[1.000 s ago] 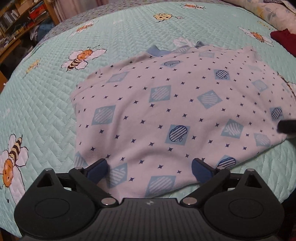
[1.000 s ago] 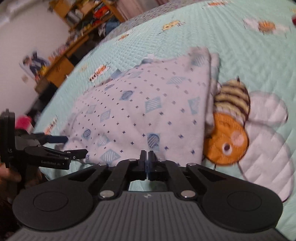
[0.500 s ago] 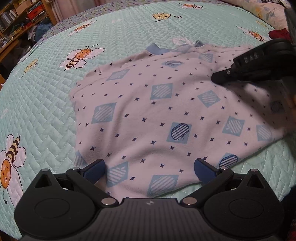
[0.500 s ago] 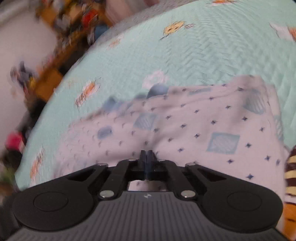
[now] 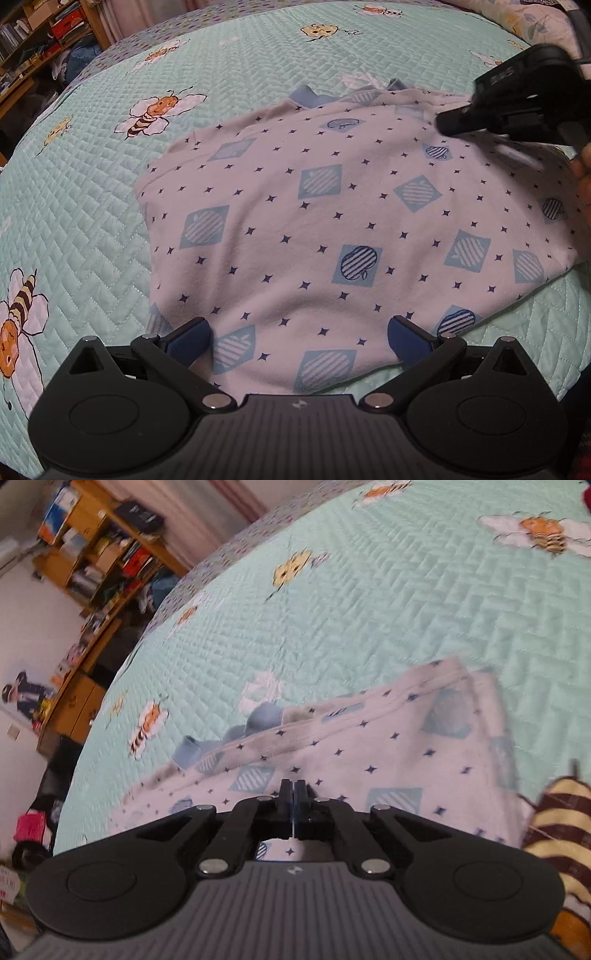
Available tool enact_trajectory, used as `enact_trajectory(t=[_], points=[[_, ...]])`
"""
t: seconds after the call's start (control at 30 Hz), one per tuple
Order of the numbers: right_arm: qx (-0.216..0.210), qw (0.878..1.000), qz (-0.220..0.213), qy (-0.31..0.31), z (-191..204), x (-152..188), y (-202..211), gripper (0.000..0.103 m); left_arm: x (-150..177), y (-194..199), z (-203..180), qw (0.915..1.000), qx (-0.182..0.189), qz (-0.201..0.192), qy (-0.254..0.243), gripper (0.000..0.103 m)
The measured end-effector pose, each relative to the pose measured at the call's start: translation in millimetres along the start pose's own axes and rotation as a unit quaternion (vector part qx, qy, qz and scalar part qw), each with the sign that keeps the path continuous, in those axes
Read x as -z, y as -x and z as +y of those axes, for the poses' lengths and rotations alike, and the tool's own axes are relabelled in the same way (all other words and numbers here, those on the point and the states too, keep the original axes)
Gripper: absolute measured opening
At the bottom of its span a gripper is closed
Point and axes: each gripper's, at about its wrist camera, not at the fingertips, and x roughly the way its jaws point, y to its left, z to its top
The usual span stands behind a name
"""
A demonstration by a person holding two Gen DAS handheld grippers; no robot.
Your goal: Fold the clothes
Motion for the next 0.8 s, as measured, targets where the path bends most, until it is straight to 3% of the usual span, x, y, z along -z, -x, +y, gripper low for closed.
enact_trajectory(t=[0.1, 0.17, 0.23, 0.3, 0.4, 0.47, 0.57, 0.6, 0.63, 0.67, 0.73, 0.8], points=[[0.002, 0.999, -0.033, 0.016, 3, 10, 26, 0.023, 0, 0, 0, 1.0, -0.002, -0.001, 0.001, 0.103], [0.01, 0.999, -0.041, 0.018, -8, 18, 34, 0.027, 1, 0, 0, 1.0, -0.002, -0.001, 0.001, 0.103], [0.026, 0.999, -0.036, 0.022, -27, 27, 38, 0.024, 0, -1, 0, 1.0, -0.003, -0.001, 0.001, 0.103], [0.015, 0.999, -0.042, 0.004, -41, 29, 44, 0.02, 0, -1, 0, 1.0, -0.004, 0.0, 0.001, 0.103], [0.018, 0.998, -0.056, 0.015, -31, 32, 67, 0.025, -1, -2, 0, 1.0, -0.004, 0.0, 0.002, 0.103], [-0.002, 0.997, -0.062, 0.048, -17, 41, 82, 0.028, 0, -1, 0, 1.0, -0.004, 0.0, 0.004, 0.103], [-0.03, 0.997, -0.02, 0.062, -16, 60, 77, 0.036, 1, -1, 1, 1.0, -0.002, -0.002, 0.007, 0.103], [-0.027, 0.998, -0.001, 0.063, -21, 67, 71, 0.035, 2, 0, 3, 0.9999, 0.0, -0.004, 0.01, 0.103], [-0.018, 0.998, 0.004, 0.063, -29, 74, 67, 0.022, 3, 1, 4, 0.9999, 0.002, -0.007, 0.013, 0.103], [-0.02, 0.998, -0.001, 0.057, -33, 75, 72, 0.018, 3, 2, 5, 0.9998, 0.004, -0.009, 0.016, 0.103], [-0.023, 0.999, -0.013, 0.047, -39, 77, 82, 0.02, 5, 7, 9, 0.9996, 0.009, -0.014, 0.022, 0.101], [-0.018, 0.998, -0.025, 0.062, -30, 75, 96, 0.024, 7, 17, 15, 0.9989, 0.022, -0.024, 0.033, 0.091]])
